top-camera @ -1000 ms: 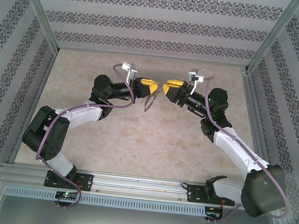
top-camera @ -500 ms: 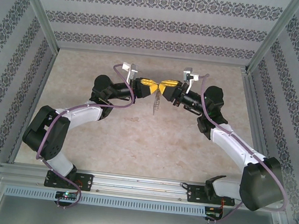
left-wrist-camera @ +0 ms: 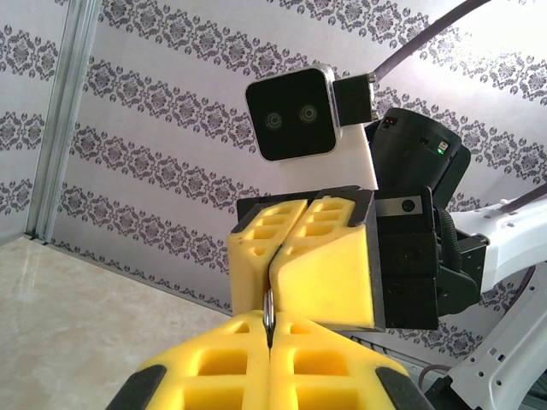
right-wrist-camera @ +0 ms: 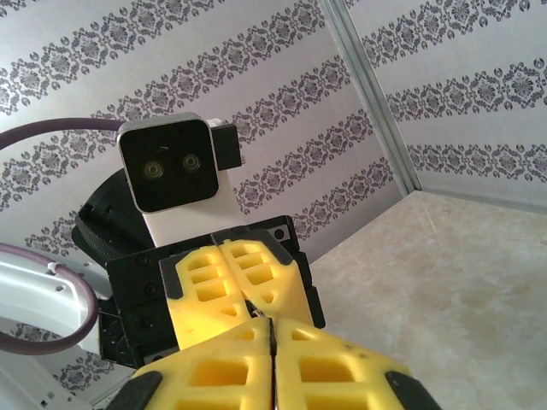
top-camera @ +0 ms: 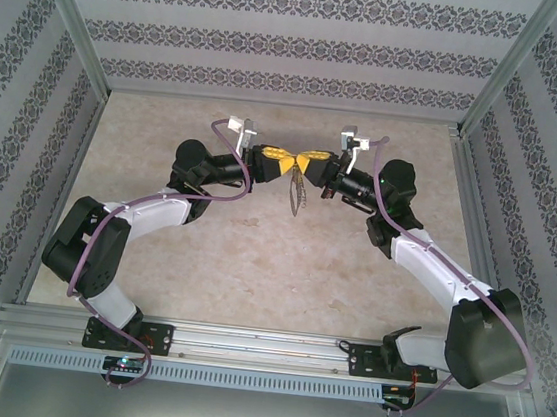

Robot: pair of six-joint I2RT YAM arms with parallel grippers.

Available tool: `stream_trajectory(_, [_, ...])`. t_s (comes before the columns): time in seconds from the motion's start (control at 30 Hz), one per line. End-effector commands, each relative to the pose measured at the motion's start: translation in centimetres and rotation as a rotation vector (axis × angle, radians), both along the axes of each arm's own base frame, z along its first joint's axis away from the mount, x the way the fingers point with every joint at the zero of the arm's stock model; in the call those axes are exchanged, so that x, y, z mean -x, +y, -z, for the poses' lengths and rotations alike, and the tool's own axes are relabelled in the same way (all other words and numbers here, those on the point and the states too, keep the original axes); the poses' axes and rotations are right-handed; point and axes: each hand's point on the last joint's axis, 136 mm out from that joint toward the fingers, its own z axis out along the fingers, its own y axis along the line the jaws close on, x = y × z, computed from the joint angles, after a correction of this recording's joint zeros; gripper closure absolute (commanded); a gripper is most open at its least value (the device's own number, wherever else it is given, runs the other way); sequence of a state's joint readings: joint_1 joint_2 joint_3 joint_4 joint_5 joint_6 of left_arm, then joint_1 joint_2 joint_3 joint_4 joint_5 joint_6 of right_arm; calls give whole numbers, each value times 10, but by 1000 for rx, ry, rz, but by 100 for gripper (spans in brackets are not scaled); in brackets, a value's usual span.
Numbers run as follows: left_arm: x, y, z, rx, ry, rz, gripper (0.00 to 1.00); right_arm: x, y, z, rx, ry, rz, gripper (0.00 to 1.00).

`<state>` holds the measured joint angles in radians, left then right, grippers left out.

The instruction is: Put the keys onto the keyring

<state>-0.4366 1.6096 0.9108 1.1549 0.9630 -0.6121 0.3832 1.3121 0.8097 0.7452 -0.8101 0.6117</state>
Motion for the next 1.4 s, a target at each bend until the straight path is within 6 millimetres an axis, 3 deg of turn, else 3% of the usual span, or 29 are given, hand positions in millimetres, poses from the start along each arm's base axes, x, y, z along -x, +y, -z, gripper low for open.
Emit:
stream_trajectory(0.0, [12,-5,-15,32,-62,34,100,9,7,-14,-14,-53,-59,92])
stream_trajectory(0.07, [12,-5,-15,31,-61,36,100,9,7,-14,-14,-53,-65,86])
stream_trajectory(0.27, [13,-5,-14,31,-61,37,100,8,9,-12,-13,-45,-75,85])
stream_trajectory(0.43, [14,-6,-14,28,-59,42,100,10,9,-13,-13,-53,-80,99])
stream_trajectory(0.67, [14,-6,-14,28,-59,41,100,16,11,-13,-10,-67,-113,100])
stream_trajectory(0.7, [14,-6,-14,28,-60,41,100,16,12,-12,-8,-65,-121,98])
stream_trajectory(0.73, [15,-6,-15,29,-61,42,100,15,12,-11,-7,-57,-119,88])
stream_trajectory(1.0, [15,-6,-16,30,-62,42,100,12,13,-2,2,-38,-120,80])
stream_trajectory(1.1, [15,-6,-16,30,-63,39,100,13,13,-1,3,-38,-122,81])
stream_trajectory(1.23, [14,-6,-16,30,-61,39,100,14,12,0,9,-43,-124,100])
stream_trajectory(1.37, [13,-6,-15,26,-61,34,100,10,7,-1,25,-53,-111,100])
